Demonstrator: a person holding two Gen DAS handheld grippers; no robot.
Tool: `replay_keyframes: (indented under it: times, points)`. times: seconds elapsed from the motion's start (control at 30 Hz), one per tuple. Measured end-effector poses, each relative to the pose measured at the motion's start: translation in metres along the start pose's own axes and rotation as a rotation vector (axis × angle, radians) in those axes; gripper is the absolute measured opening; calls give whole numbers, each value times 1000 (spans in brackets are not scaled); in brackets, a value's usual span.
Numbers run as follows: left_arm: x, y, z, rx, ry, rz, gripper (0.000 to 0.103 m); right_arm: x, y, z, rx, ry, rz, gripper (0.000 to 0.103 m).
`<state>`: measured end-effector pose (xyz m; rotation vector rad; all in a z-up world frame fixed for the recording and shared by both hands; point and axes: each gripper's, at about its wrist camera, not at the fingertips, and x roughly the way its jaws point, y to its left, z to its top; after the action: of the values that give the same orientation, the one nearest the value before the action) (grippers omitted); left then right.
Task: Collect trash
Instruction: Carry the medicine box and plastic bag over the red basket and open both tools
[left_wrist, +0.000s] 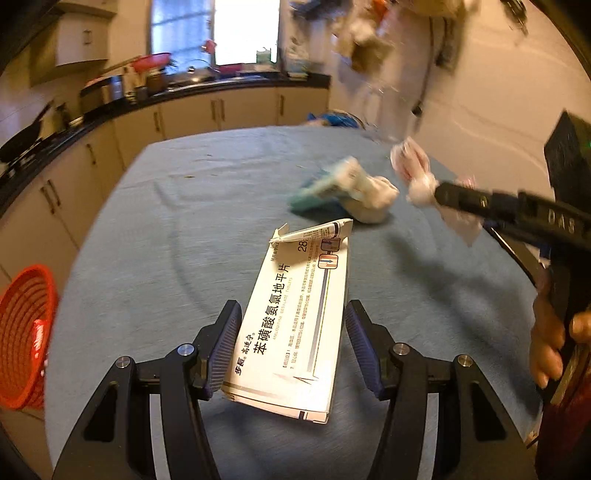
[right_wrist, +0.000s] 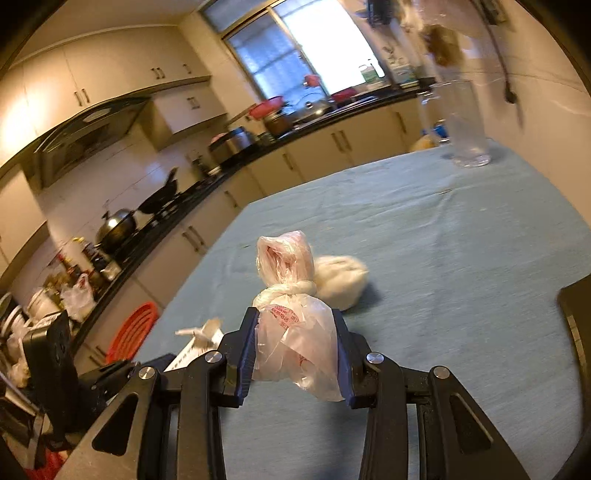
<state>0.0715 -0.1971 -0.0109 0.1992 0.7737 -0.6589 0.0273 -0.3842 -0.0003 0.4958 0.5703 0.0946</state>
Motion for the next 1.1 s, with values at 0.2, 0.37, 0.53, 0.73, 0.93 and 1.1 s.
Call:
replay_keyframes:
  times: [0.2, 0.37, 0.53, 0.73, 0.93, 1.1]
  points:
    - [-26, 31, -9, -40, -58, 68, 58, 20, 36, -12, -31, 43, 46, 40]
    - [-41, 60, -12, -82, -88, 110, 58, 41, 73, -20, -67, 85, 70, 40]
    - [-55, 96, -18, -137, -111, 150, 58, 63, 109, -22, -97, 133, 94, 40]
    - [-75, 143, -29, -213, -141, 198, 58, 88, 154, -24, -158, 169, 135, 40]
    - [-92, 186, -42, -285, -157, 249, 58, 119, 191, -31, -187, 213, 182, 40]
    - [-102, 218, -53, -334, -157, 296, 58, 145, 221, -34, -206, 254, 226, 40]
